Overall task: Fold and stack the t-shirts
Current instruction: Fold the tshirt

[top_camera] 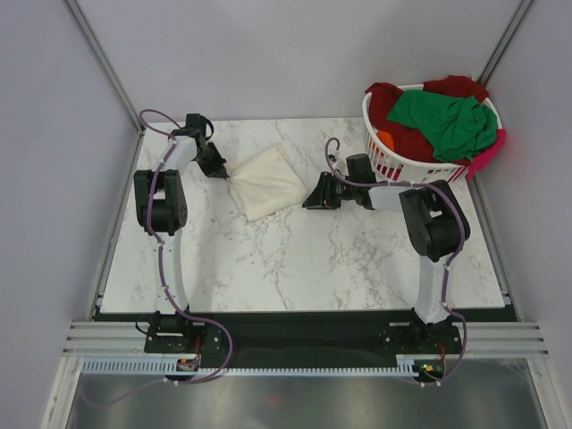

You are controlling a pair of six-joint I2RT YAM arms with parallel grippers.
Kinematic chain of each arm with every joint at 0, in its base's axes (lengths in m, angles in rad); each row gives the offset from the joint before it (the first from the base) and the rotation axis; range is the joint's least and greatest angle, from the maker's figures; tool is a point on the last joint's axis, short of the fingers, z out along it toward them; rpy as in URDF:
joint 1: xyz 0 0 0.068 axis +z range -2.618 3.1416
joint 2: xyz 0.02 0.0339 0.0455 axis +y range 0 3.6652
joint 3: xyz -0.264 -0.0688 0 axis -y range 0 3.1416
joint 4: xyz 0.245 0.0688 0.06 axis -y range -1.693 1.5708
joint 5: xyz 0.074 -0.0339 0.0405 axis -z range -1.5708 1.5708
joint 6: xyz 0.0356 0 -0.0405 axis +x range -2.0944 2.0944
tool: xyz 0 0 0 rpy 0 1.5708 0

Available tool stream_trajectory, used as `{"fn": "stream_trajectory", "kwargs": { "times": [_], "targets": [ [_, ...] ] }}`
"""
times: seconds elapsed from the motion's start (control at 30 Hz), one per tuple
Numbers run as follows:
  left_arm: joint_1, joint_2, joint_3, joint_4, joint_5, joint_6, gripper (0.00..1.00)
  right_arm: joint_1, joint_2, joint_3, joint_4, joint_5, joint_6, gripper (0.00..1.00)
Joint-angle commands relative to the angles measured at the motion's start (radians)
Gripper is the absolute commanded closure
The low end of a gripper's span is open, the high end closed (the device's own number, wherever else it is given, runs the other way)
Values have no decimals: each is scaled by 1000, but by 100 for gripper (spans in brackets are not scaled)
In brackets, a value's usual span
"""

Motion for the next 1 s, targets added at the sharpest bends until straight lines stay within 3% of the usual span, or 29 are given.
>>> {"fn": "stream_trajectory", "kwargs": {
  "times": [0.0,0.2,0.37,0.53,0.7,0.83,0.97],
  "targets": [
    [12,41,-8,-12,-41,54,98,67,-159,69,-111,70,-96,63],
    [10,40,-23,-13,-20,51,98,216,-80,284,-131,44,-61,60],
    [9,32,-25,-13,-18,62,98,228,124,411,45,-6,97,67],
    [10,30,-25,-15,-18,74,98,225,317,458,92,-5,120,72],
    [10,32,-19,-16,-24,80,98,216,358,335,128,12,107,75],
    [10,34,1,-22,-38,91,98,217,230,153,156,35,76,75],
    [10,11,36,-24,-43,105,96,217,39,-4,43,72,-14,61]
  ]
}}
